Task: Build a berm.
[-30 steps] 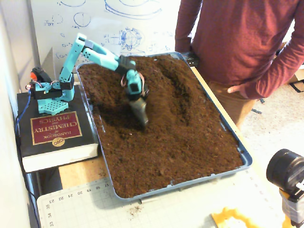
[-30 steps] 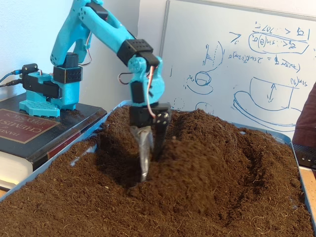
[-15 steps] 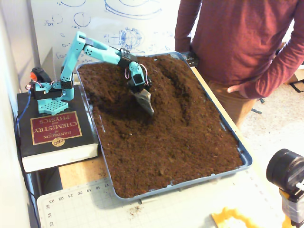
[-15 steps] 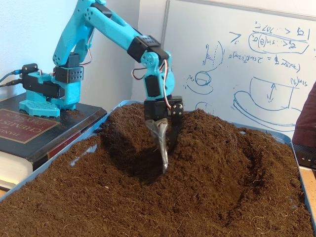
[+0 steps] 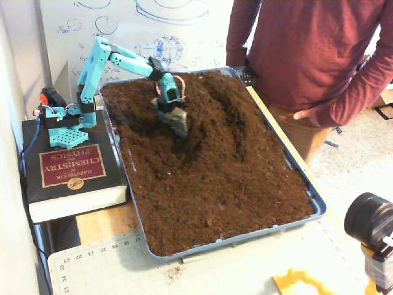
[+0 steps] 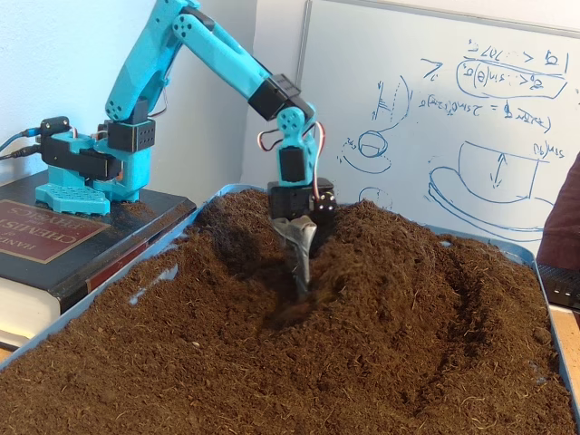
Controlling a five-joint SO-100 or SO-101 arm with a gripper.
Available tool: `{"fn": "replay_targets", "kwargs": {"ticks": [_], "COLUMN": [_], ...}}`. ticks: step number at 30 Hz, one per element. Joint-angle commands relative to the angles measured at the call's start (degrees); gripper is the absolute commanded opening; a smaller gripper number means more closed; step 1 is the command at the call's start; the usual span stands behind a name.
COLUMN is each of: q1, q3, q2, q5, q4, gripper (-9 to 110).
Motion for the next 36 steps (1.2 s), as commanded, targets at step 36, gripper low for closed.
{"fn": "replay_targets", "kwargs": {"ticks": [36], "q1": [10.9], "q3": [34.9], "q2": [27.7], "q5": [0.4], "q4": [-1.9], "gripper": [1]}}
